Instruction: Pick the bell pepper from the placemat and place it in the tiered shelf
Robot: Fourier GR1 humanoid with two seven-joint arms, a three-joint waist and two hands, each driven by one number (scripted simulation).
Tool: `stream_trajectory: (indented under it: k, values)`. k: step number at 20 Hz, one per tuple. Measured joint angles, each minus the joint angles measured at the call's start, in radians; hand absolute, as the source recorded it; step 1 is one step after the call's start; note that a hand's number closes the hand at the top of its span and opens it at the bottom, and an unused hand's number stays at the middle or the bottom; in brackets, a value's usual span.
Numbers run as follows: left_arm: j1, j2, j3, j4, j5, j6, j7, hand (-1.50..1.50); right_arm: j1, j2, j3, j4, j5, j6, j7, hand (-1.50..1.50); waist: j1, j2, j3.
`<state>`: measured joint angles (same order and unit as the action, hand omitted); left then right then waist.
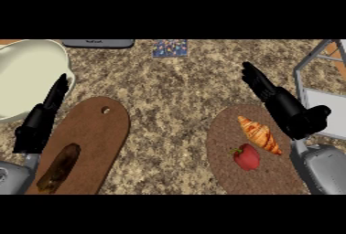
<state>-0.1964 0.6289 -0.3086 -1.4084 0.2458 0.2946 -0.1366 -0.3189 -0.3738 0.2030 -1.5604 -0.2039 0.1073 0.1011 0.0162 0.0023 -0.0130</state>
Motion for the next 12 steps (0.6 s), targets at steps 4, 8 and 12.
stream_trajectory:
  k: [4,8,12]
  values:
    - [0.043,-0.050,0.019,0.043,0.060,-0.005,0.059,0.00,0.008,-0.074,-0.070,-0.023,0.003,0.065,-0.135,1.50,-0.017,-0.001,0.009]
    - [0.095,-0.114,0.031,0.088,0.153,-0.014,0.147,0.00,-0.005,-0.220,-0.168,-0.016,0.102,0.068,-0.235,1.50,-0.034,0.003,0.011]
    - [0.089,-0.149,0.043,0.074,0.209,-0.028,0.218,0.00,0.044,-0.271,-0.239,0.158,0.123,0.107,-0.382,-1.50,-0.018,0.003,0.020]
